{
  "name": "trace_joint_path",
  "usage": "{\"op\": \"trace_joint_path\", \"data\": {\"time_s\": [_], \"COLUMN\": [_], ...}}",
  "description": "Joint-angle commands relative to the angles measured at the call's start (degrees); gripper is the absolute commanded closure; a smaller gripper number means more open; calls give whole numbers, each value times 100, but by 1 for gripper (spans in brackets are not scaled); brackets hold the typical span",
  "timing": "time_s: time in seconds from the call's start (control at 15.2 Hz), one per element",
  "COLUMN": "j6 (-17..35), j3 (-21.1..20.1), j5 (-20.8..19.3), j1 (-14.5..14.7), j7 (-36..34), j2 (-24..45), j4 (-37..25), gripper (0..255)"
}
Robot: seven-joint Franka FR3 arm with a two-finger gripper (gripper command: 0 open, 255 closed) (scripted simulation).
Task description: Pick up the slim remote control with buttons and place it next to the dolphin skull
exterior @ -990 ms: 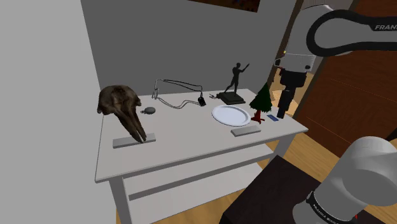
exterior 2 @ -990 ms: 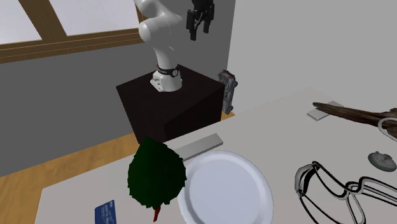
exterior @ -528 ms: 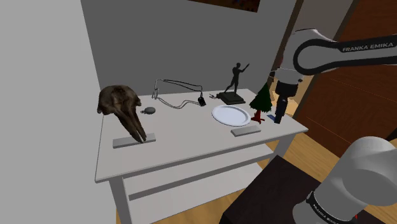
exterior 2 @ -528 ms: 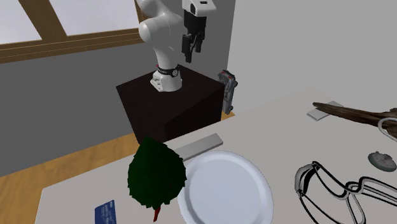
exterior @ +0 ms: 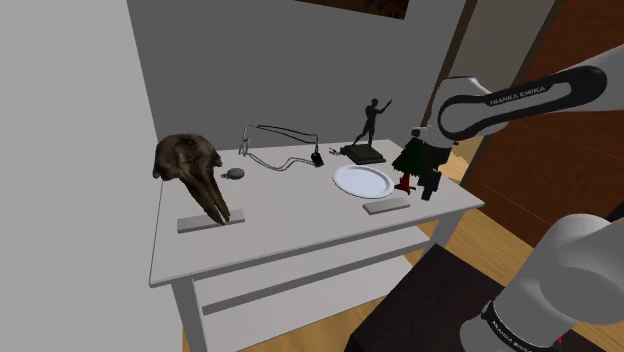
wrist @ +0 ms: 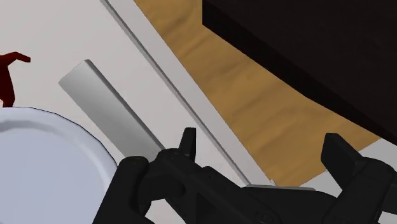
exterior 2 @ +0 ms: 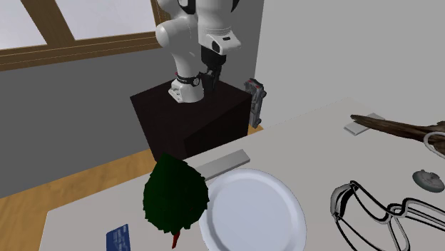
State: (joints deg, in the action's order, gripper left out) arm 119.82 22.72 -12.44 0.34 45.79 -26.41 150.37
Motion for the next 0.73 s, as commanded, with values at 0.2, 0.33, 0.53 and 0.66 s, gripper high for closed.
{"op": "trace_joint_path", "data": {"time_s": [0.2,0.33,0.53,0.66], "j6": [1075,1437,1895,2123], "j3": [630,828,1001,987], "j5": [182,452,1079,1597], "j1": [249,374,502,491], "j7": [1286,1870,2861,3564], "j2": [1221,1761,2612,3186], "j4": [-295,-495,-865,-1159], "gripper": [0,0,0,0]}}
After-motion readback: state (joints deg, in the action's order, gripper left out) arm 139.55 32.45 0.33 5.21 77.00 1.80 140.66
